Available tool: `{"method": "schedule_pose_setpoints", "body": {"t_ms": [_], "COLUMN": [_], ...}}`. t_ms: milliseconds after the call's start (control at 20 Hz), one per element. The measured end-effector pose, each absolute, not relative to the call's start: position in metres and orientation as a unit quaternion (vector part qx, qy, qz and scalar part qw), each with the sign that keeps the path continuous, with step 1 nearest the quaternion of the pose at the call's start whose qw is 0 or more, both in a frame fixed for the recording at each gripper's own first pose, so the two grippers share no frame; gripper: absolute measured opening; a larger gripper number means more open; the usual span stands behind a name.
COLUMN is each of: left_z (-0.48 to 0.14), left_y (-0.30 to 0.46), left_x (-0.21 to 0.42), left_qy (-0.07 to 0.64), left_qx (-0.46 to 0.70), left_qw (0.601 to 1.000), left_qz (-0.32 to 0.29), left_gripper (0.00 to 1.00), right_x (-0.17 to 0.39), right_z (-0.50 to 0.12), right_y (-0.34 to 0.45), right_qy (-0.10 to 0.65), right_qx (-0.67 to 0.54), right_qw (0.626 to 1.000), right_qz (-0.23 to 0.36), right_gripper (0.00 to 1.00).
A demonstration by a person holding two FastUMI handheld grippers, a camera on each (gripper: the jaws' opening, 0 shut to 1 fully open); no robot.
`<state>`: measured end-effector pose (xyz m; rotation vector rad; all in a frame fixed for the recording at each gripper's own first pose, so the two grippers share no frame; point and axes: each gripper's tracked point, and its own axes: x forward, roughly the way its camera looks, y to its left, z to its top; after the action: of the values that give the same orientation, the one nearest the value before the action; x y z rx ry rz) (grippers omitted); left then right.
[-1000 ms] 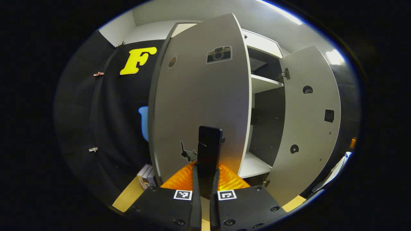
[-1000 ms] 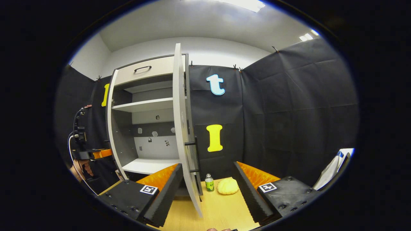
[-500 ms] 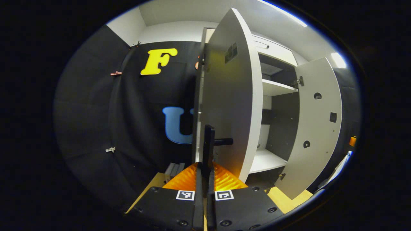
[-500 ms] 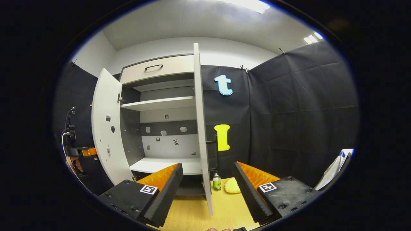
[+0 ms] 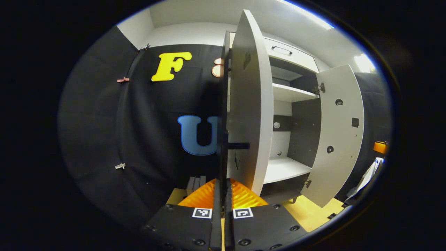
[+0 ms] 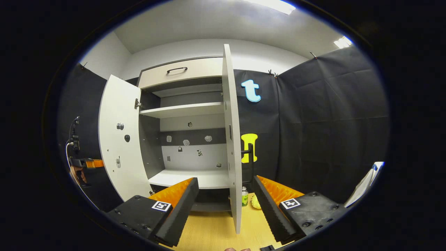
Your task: Open the right door of the double-door shoe cabinet with the right hand, and open the left door with the left hand.
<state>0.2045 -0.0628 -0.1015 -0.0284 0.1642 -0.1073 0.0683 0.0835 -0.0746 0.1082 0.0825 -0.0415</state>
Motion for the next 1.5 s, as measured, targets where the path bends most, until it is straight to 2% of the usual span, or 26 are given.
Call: {"method": "schedule_pose_setpoints", "body": {"t_ms": [250, 350, 400, 450, 500, 600, 850, 900, 1200, 1500], "left_z": [-0.080, -0.072, -0.066, -0.061, -0.057, -0.049, -0.051, -0.050, -0.049, -0.050], "left_y": [-0.056, -0.063, -0.065, -0.065, -0.066, -0.085, -0.134, -0.140, -0.162, -0.166], "left_x": [0.170, 0.158, 0.153, 0.147, 0.142, 0.133, 0.113, 0.112, 0.104, 0.098], "left_qy": [0.056, 0.048, 0.043, 0.039, 0.035, 0.027, 0.034, 0.036, 0.029, 0.033], "left_qx": [-0.053, -0.052, -0.044, -0.035, -0.031, -0.031, -0.029, -0.025, 0.004, -0.027], "left_qw": [0.997, 0.997, 0.998, 0.999, 0.999, 0.999, 0.998, 0.997, 0.998, 0.997], "left_qz": [-0.026, -0.020, -0.014, -0.007, -0.001, -0.007, -0.051, -0.058, -0.061, -0.057], "left_gripper": [0.08, 0.13, 0.22, 0.19, 0.31, 0.40, 0.91, 0.95, 0.94, 0.96], "right_x": [0.070, 0.070, 0.069, 0.070, 0.070, 0.068, 0.067, 0.066, 0.063, 0.062], "right_z": [-0.074, -0.071, -0.069, -0.068, -0.068, -0.067, -0.065, -0.064, -0.060, -0.055], "right_y": [0.084, 0.081, 0.079, 0.079, 0.079, 0.078, 0.087, 0.089, 0.093, 0.100], "right_qy": [0.044, 0.040, 0.038, 0.036, 0.037, 0.036, 0.035, 0.034, 0.032, 0.026], "right_qx": [0.050, 0.054, 0.057, 0.059, 0.059, 0.057, 0.056, 0.054, 0.057, 0.057], "right_qw": [0.997, 0.997, 0.997, 0.997, 0.997, 0.997, 0.998, 0.998, 0.998, 0.998], "right_qz": [-0.025, -0.029, -0.029, -0.028, -0.028, -0.028, -0.020, -0.018, -0.012, -0.002], "right_gripper": [0.98, 0.98, 0.98, 0.98, 0.98, 0.98, 0.98, 0.98, 0.98, 0.98]}}
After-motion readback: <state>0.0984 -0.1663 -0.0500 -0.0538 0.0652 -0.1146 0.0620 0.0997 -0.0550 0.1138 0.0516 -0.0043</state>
